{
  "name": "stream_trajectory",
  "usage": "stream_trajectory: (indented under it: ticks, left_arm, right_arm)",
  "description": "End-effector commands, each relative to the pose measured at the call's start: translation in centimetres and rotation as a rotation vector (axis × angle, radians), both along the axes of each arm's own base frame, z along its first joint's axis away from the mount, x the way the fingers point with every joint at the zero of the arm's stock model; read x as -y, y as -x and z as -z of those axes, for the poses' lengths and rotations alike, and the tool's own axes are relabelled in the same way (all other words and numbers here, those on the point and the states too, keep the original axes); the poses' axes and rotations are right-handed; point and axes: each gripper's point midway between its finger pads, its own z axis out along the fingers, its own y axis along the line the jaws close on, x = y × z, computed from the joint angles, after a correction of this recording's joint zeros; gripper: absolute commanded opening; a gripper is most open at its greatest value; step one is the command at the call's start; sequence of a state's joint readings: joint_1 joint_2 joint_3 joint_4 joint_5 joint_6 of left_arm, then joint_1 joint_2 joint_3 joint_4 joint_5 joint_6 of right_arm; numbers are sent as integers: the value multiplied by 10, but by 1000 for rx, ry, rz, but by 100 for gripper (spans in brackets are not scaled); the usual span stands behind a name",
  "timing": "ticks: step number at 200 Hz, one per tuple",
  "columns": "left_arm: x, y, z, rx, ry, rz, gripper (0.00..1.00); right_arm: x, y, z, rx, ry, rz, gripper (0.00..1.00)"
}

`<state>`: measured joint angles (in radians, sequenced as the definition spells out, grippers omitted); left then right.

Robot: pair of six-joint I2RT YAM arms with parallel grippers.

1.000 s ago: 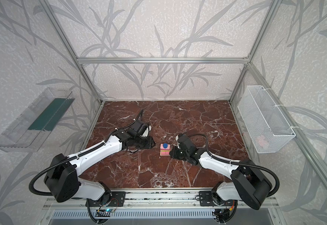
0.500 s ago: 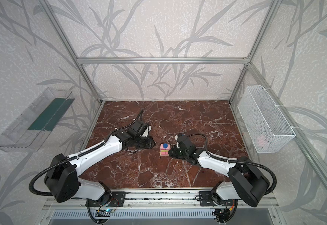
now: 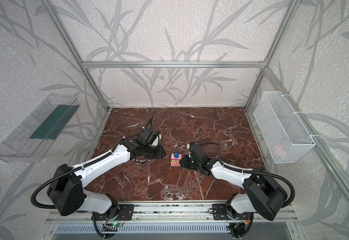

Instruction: Build the wood block tower

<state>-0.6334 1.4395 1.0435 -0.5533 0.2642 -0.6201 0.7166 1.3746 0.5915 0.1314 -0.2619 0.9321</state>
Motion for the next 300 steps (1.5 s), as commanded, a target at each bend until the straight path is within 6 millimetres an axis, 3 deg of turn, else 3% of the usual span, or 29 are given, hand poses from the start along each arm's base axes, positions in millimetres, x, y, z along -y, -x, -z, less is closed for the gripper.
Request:
stream_trajectory:
  ticks: [1, 300]
  left_arm:
    - [-3, 0, -3, 4, -9, 6, 34]
    - [-5, 1, -3, 7, -17, 4, 34]
  right_arm:
    - [1, 0, 4, 8, 8, 11, 0]
    - [1, -11, 0, 32, 16, 39, 0]
